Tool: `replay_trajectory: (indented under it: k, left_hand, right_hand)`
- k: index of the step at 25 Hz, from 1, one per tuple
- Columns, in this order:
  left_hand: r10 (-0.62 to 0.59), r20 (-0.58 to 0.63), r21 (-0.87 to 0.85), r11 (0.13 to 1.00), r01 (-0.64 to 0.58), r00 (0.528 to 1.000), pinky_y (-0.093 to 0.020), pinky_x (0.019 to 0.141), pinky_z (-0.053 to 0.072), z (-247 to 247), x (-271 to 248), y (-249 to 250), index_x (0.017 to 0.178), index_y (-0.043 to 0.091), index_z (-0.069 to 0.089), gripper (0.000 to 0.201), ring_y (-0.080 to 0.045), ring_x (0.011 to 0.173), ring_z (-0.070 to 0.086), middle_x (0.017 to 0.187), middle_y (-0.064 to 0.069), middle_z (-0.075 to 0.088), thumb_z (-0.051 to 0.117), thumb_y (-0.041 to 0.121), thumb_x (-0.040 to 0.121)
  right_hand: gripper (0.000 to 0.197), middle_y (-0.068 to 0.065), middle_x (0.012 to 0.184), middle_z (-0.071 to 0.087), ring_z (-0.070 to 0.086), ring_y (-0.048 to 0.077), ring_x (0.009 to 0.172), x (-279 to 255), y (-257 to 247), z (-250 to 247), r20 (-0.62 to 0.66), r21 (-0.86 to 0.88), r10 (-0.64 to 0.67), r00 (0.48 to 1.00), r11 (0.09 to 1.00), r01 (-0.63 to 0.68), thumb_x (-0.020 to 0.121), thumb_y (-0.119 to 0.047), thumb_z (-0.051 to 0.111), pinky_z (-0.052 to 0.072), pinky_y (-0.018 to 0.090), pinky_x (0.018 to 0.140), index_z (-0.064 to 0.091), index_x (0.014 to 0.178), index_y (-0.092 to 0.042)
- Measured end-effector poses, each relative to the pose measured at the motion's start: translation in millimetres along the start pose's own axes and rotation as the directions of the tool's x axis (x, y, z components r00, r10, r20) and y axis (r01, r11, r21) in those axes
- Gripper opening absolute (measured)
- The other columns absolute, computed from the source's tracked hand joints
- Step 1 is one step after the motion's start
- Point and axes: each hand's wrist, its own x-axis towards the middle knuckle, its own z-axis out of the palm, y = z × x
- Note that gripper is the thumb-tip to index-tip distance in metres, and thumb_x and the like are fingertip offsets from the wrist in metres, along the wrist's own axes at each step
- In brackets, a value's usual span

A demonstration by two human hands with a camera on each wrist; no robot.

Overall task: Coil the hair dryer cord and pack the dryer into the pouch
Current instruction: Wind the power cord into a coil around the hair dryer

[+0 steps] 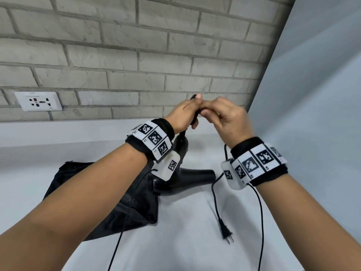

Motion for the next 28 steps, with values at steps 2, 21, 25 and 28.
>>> replay_trajectory:
  k: [2,21,25,28]
  left_hand:
    - [-0.014,0.081,-0.056,0.998,0.019,0.997,-0.018,0.043,0.03,5.4,-3.8,7.4,0.056,0.023,0.057,0.074,-0.006,0.034,0.033,0.037,0.005,0.05,-0.001,0.043,0.098]
    - [-0.1,0.278,-0.502,0.833,0.233,0.955,-0.026,0.041,0.009,-9.2,-7.6,15.2,0.037,0.014,0.056,0.075,-0.003,0.021,0.016,0.023,0.013,0.023,0.013,0.03,0.097]
    - [-0.108,0.171,-0.644,0.74,0.194,0.979,-0.019,0.035,0.012,-16.6,-6.3,18.5,0.039,0.018,0.053,0.07,-0.003,0.02,0.012,0.022,0.011,0.023,0.017,0.032,0.097]
    - [-0.129,0.127,-0.651,0.737,0.181,0.983,-0.016,0.032,0.017,-16.7,-6.7,19.3,0.038,0.02,0.051,0.07,-0.002,0.019,0.017,0.023,0.011,0.021,0.018,0.035,0.098]
  right_hand:
    - [0.022,0.008,0.074,0.067,0.058,0.017,0.065,11.2,3.2,-3.5,-0.035,0.059,0.079,0.996,0.995,-0.077,0.085,-0.028,0.057,0.051,0.037,0.059,0.068,0.086,-0.009]
    - [0.02,-0.012,0.055,0.043,0.048,0.0,0.051,-28.7,34.4,7.1,0.18,0.266,0.365,0.913,0.876,-0.403,0.092,-0.018,0.043,0.036,0.007,0.054,0.059,0.097,-0.006]
    - [0.01,-0.005,0.061,0.047,0.048,0.012,0.057,-54.4,46.1,12.7,0.542,0.008,0.43,0.722,0.856,-0.517,0.094,-0.015,0.04,0.038,0.027,0.06,0.045,0.098,-0.021]
    - [0.013,0.001,0.08,0.054,0.051,0.021,0.078,-67.7,49.8,15.1,0.693,-0.088,0.474,0.543,0.803,-0.589,0.093,-0.013,0.042,0.037,0.027,0.074,0.045,0.104,-0.019]
